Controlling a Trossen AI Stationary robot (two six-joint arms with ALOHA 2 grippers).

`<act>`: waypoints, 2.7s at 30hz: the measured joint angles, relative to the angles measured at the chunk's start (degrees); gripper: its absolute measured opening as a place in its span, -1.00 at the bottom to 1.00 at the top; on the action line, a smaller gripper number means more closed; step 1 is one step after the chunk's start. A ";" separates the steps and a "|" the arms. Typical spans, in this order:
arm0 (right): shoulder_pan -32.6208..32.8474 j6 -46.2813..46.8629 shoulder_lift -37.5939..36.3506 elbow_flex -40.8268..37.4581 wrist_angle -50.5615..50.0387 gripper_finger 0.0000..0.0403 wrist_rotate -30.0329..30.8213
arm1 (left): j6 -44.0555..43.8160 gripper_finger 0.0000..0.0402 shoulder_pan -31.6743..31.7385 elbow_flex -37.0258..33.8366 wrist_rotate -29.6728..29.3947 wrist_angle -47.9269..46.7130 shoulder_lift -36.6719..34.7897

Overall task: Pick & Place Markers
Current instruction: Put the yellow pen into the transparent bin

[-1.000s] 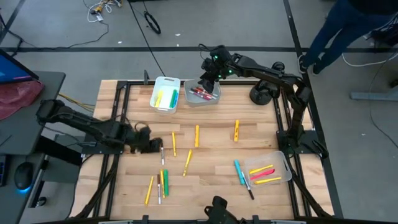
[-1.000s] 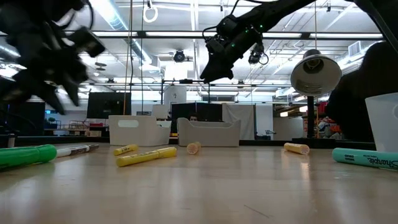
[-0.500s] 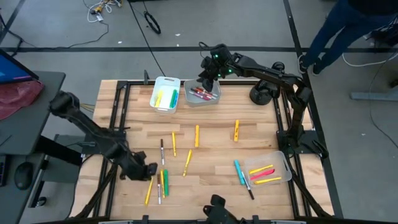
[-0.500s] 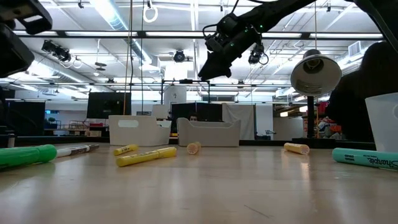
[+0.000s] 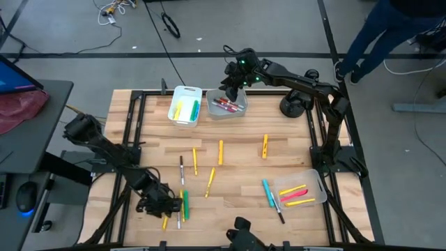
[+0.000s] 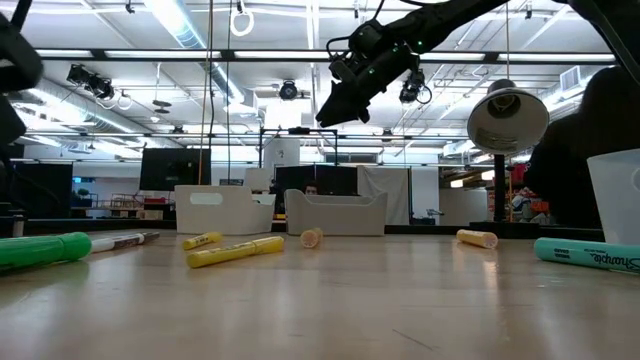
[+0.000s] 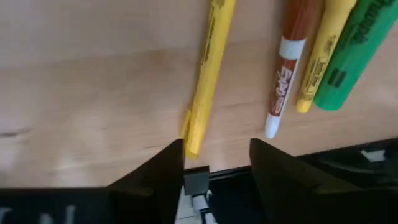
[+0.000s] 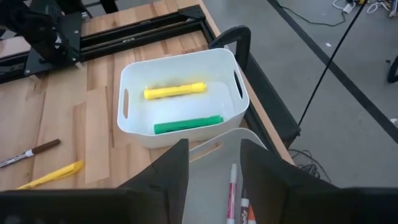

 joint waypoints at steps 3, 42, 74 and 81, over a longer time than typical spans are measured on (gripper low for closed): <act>0.00 0.00 0.00 0.00 0.00 -0.29 0.00 | -1.26 0.06 -0.26 0.02 -2.92 -0.24 0.06; 0.14 4.03 -0.55 -0.02 -2.60 -0.29 -5.44 | 5.98 -0.88 2.21 -0.29 -17.61 -30.02 -14.05; 30.03 37.75 -0.09 -0.02 21.57 -0.11 9.48 | 96.14 -0.88 50.93 -0.04 -9.44 11.98 -43.09; 33.54 39.05 0.04 -0.02 25.52 -0.18 20.64 | 98.16 -0.88 51.93 -0.02 -4.31 15.45 -43.08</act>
